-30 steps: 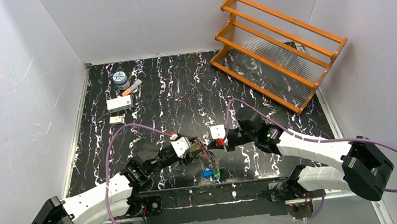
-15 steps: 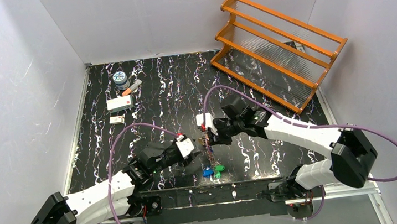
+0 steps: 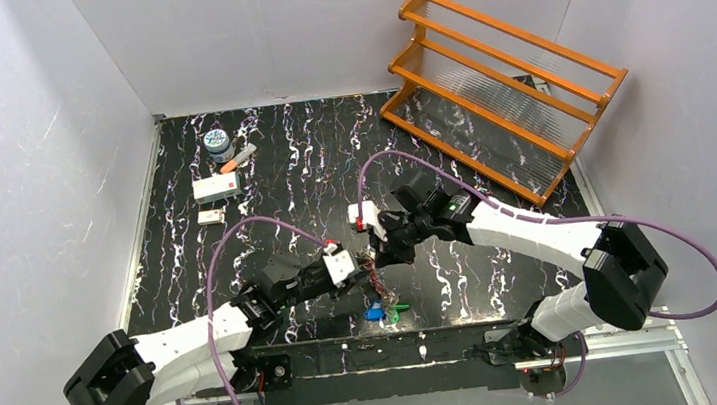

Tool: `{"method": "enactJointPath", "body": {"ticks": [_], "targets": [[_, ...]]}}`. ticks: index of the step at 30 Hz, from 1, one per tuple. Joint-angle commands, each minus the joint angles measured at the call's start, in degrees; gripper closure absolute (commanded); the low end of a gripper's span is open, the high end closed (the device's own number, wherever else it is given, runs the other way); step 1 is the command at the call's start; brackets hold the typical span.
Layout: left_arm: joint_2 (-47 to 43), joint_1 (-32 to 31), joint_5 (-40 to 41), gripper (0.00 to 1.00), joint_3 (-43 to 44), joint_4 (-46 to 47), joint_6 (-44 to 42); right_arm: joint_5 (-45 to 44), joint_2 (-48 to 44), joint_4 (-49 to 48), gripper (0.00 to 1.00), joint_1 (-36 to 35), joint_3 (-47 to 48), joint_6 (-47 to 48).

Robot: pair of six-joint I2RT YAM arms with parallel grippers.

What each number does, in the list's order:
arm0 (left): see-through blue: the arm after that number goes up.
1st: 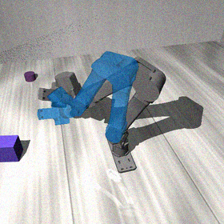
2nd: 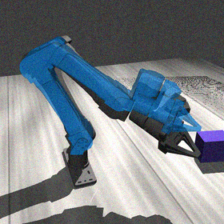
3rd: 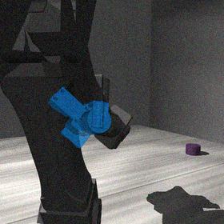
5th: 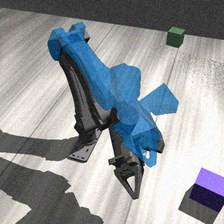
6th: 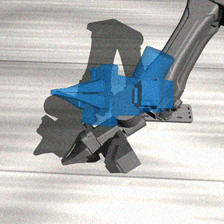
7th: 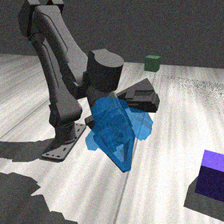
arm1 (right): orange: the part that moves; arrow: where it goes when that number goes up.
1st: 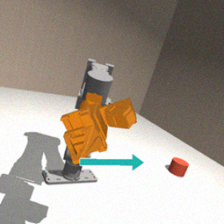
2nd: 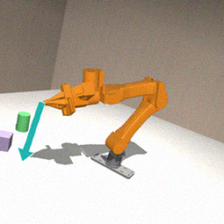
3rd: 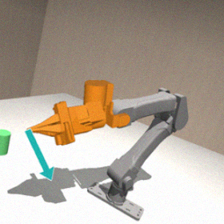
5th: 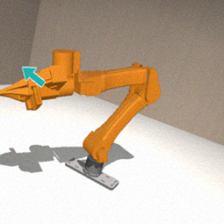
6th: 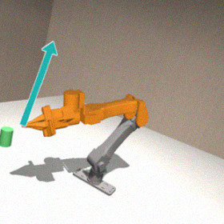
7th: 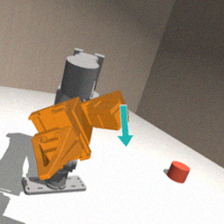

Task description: Put the keys on the keyring

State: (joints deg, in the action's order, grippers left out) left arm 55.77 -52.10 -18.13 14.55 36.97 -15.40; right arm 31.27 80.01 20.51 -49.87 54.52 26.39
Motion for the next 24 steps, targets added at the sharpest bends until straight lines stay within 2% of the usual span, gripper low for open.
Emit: {"method": "enactJointPath", "body": {"ticks": [1,11,18,23,24], "targets": [[0.92,-0.16,-3.17,0.77,1.75,2.86,0.34,1.78,0.24,-0.28,0.99,0.11,3.51,-1.14],[3.48,-0.12,-1.50,0.93,2.73,3.52,1.15,2.22,0.67,0.08,0.99,0.06,3.93,-1.08],[5.32,-0.18,-0.58,1.00,3.46,3.63,1.50,1.97,0.76,-0.03,0.99,0.04,4.26,-0.81],[5.75,-0.12,0.83,1.00,3.47,3.63,2.39,1.86,-0.35,-1.97,0.99,0.08,2.88,-0.40],[5.71,-0.17,1.22,1.00,3.43,3.63,2.64,0.99,-0.78,-3.17,0.89,0.05,2.34,-1.08]]}}
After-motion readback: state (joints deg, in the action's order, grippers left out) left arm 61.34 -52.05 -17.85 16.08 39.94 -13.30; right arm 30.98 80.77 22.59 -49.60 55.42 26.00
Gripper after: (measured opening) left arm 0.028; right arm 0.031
